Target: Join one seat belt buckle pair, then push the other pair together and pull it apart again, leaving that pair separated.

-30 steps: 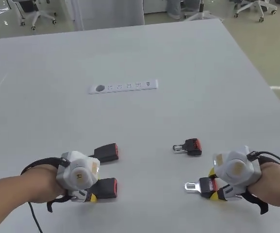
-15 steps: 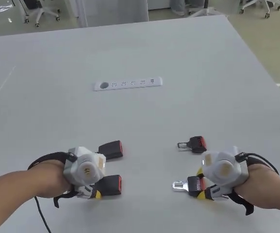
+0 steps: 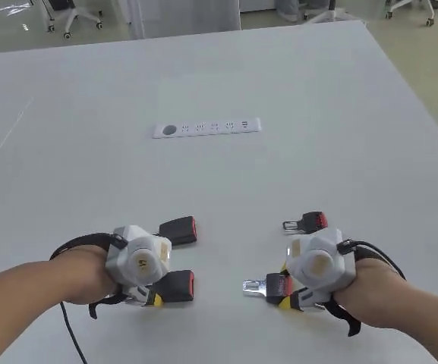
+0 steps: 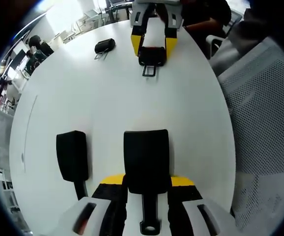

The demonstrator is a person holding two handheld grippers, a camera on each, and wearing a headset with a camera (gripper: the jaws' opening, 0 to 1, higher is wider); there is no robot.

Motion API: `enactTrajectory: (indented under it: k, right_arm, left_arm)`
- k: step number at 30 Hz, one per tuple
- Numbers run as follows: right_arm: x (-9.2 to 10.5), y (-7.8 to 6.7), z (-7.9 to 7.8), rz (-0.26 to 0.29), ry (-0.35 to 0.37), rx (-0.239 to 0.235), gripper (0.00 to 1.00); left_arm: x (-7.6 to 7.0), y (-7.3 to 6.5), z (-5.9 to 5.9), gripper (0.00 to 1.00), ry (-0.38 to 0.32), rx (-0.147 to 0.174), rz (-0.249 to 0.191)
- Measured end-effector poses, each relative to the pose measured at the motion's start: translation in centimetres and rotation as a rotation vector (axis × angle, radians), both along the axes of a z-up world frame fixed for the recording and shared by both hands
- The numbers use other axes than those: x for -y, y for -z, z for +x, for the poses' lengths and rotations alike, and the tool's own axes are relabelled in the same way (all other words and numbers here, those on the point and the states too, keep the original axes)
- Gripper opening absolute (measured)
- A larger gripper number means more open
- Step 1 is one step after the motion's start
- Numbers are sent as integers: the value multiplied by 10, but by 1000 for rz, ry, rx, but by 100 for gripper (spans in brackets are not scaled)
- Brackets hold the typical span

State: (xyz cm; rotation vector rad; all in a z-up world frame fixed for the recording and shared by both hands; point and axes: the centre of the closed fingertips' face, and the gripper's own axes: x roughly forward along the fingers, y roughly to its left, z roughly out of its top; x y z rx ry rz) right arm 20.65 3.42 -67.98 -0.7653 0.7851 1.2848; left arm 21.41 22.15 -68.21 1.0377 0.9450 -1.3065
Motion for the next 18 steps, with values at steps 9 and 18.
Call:
enactTrajectory:
  k: [9, 18]
  right_arm:
    - [-40, -1, 4, 56, 9, -14, 33]
    - [-72, -1, 0, 51, -15, 1, 33]
  left_arm:
    - [1, 0, 0, 32, 18, 3, 11]
    - [1, 1, 0, 31, 21, -3, 26]
